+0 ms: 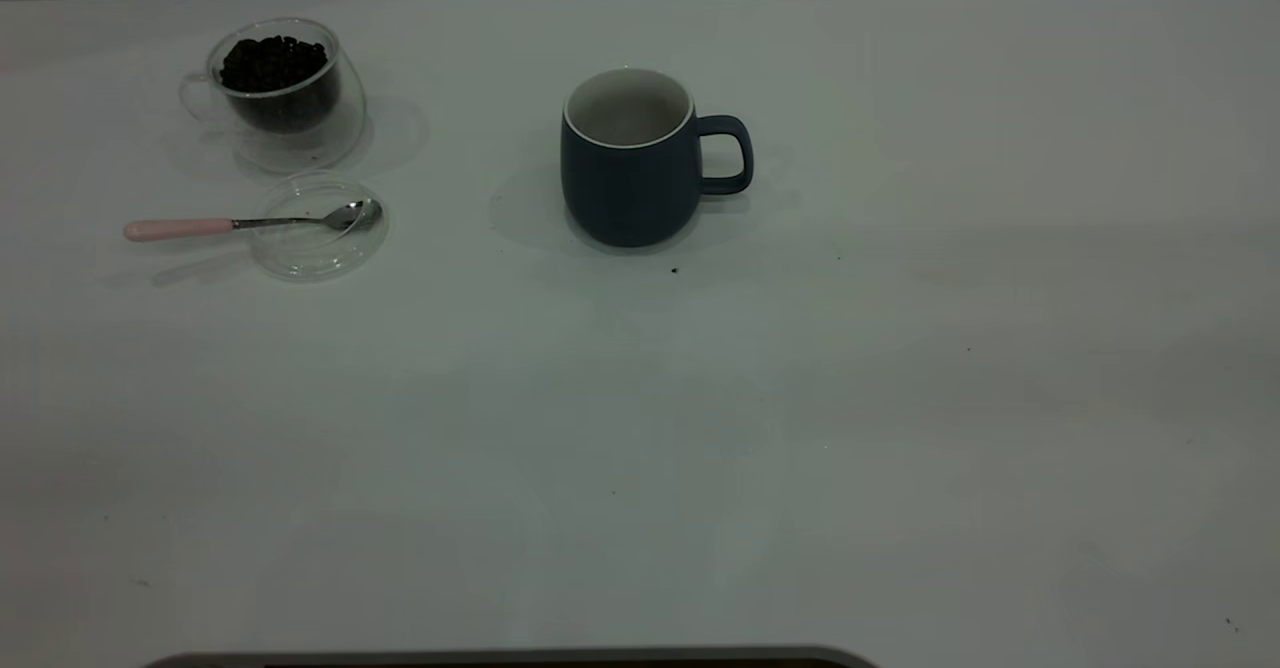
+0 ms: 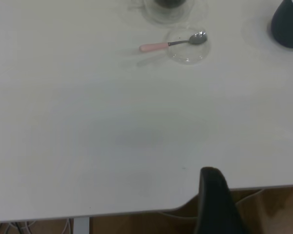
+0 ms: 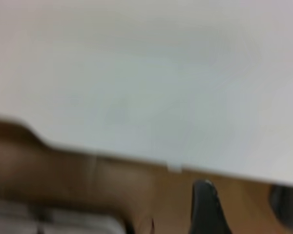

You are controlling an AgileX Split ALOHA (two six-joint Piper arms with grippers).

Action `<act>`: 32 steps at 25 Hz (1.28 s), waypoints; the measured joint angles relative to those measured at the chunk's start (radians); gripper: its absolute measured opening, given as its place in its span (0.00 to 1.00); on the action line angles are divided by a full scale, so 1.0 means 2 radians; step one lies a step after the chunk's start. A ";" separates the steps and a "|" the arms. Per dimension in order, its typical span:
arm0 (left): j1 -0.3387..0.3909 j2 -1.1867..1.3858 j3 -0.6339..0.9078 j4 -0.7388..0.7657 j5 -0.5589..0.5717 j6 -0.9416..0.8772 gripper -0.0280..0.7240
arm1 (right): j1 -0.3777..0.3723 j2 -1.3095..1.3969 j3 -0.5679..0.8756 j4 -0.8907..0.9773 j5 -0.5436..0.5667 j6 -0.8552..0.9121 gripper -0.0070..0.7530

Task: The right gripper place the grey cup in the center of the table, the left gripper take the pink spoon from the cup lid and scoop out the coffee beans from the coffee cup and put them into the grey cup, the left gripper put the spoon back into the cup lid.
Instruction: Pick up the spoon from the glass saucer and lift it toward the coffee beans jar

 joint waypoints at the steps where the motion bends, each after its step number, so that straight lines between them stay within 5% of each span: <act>1: 0.000 0.000 0.000 0.000 0.000 0.000 0.67 | -0.011 -0.023 0.000 0.000 0.000 0.000 0.66; 8: 0.000 0.000 0.000 0.000 0.000 0.001 0.67 | -0.076 -0.186 0.000 0.000 0.006 0.000 0.66; 32: 0.000 0.000 0.000 0.000 0.000 0.001 0.67 | -0.079 -0.190 0.001 0.055 0.007 -0.095 0.66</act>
